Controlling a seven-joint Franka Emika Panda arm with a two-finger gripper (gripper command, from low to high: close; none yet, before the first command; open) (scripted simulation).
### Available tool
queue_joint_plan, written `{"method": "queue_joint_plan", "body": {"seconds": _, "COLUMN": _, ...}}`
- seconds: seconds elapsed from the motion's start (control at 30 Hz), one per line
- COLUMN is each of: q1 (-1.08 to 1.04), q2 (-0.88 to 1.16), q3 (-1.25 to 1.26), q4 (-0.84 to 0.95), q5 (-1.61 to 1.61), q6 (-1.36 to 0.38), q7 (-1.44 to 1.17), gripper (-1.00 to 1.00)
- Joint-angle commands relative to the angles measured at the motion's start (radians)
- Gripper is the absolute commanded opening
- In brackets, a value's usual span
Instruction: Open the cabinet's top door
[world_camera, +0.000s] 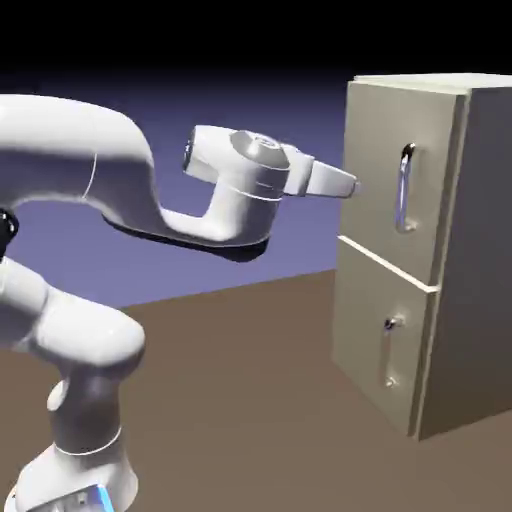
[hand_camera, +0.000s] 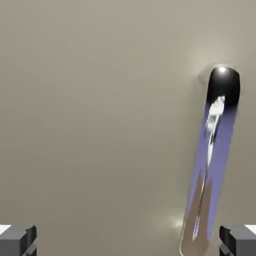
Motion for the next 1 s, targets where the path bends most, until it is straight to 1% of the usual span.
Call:
{"method": "queue_joint_plan", "body": {"seconds": 0.0, "q1": 0.015, "q2": -0.005, "q3": -0.016, "q4": 0.006, "q5": -0.044, "q6": -0.004, "q7": 0.033, "gripper": 0.00}}
{"method": "queue_joint_plan", "body": {"seconds": 0.57, "q1": 0.271, "q2": -0.096, "q3": -0.282, "q4": 0.115, "q5": -0.783, "q6": -0.065, "q7": 0.594, "gripper": 0.00}}
{"method": "queue_joint_plan", "body": {"seconds": 0.63, "q1": 0.278, "q2": -0.098, "q3": -0.289, "q4": 0.118, "q5": -0.803, "q6": -0.067, "q7": 0.609, "gripper": 0.00}}
{"method": "queue_joint_plan", "body": {"seconds": 0.8, "q1": 0.459, "q2": -0.027, "q3": -0.412, "q4": 0.254, "q5": -0.833, "q6": -0.085, "q7": 0.632, "gripper": 0.00}}
{"method": "queue_joint_plan", "body": {"seconds": 0.83, "q1": 0.461, "q2": -0.026, "q3": -0.413, "q4": 0.256, "q5": -0.834, "q6": -0.086, "q7": 0.633, "gripper": 0.00}}
{"method": "queue_joint_plan", "body": {"seconds": 0.87, "q1": 0.461, "q2": -0.026, "q3": -0.413, "q4": 0.256, "q5": -0.834, "q6": -0.086, "q7": 0.633, "gripper": -1.00}}
{"method": "queue_joint_plan", "body": {"seconds": 0.9, "q1": 0.461, "q2": -0.026, "q3": -0.413, "q4": 0.256, "q5": -0.834, "q6": -0.086, "q7": 0.633, "gripper": -1.00}}
{"method": "queue_joint_plan", "body": {"seconds": 0.97, "q1": 0.389, "q2": -0.007, "q3": -0.353, "q4": 0.200, "q5": -0.786, "q6": -0.136, "q7": 0.633, "gripper": -1.00}}
